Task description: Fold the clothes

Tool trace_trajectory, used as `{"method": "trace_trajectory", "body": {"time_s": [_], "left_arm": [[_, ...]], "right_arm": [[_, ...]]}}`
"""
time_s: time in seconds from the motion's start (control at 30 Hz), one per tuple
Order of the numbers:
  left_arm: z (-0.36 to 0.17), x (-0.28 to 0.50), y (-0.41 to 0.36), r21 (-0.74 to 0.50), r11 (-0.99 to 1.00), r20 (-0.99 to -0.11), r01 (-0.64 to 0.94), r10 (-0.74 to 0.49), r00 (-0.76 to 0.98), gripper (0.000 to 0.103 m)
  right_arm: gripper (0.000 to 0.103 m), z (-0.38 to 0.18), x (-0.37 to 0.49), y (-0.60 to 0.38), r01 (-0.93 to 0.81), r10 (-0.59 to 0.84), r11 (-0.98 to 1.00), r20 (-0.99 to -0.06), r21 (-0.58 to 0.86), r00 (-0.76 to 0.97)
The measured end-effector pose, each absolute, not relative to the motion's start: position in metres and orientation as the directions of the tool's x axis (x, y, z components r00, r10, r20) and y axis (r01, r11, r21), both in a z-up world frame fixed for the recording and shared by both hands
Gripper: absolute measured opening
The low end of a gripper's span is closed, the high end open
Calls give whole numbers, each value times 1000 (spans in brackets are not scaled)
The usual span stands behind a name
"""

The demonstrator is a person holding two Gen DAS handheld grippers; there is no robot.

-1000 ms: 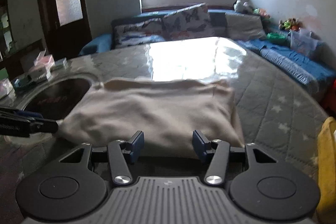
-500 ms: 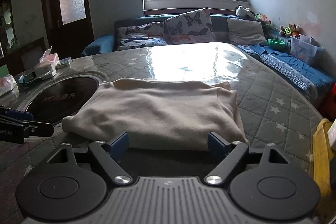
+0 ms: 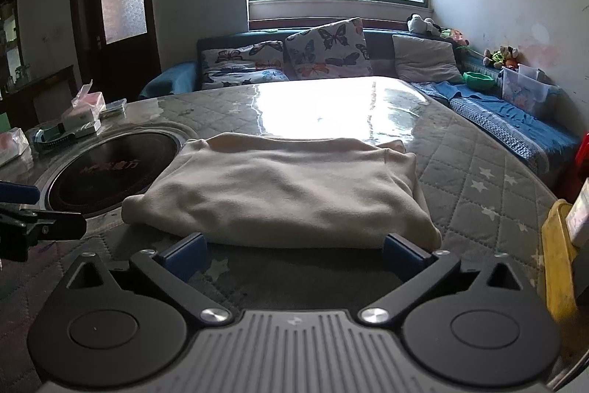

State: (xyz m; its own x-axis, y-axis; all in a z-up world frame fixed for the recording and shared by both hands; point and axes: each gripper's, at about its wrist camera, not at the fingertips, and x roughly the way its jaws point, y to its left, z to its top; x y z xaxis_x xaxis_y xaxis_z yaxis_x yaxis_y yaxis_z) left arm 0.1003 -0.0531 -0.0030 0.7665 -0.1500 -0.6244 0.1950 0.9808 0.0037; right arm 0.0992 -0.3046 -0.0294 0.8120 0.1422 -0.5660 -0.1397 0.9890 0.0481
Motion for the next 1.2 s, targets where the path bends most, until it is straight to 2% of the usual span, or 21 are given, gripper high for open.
{"method": "trace_trajectory", "body": {"time_s": [1.2], "left_arm": [[-6, 46, -66, 56, 974, -594, 221, -145, 791, 103]], "right_arm": [[103, -34, 50, -302, -40, 35, 999, -568, 5, 822]]}}
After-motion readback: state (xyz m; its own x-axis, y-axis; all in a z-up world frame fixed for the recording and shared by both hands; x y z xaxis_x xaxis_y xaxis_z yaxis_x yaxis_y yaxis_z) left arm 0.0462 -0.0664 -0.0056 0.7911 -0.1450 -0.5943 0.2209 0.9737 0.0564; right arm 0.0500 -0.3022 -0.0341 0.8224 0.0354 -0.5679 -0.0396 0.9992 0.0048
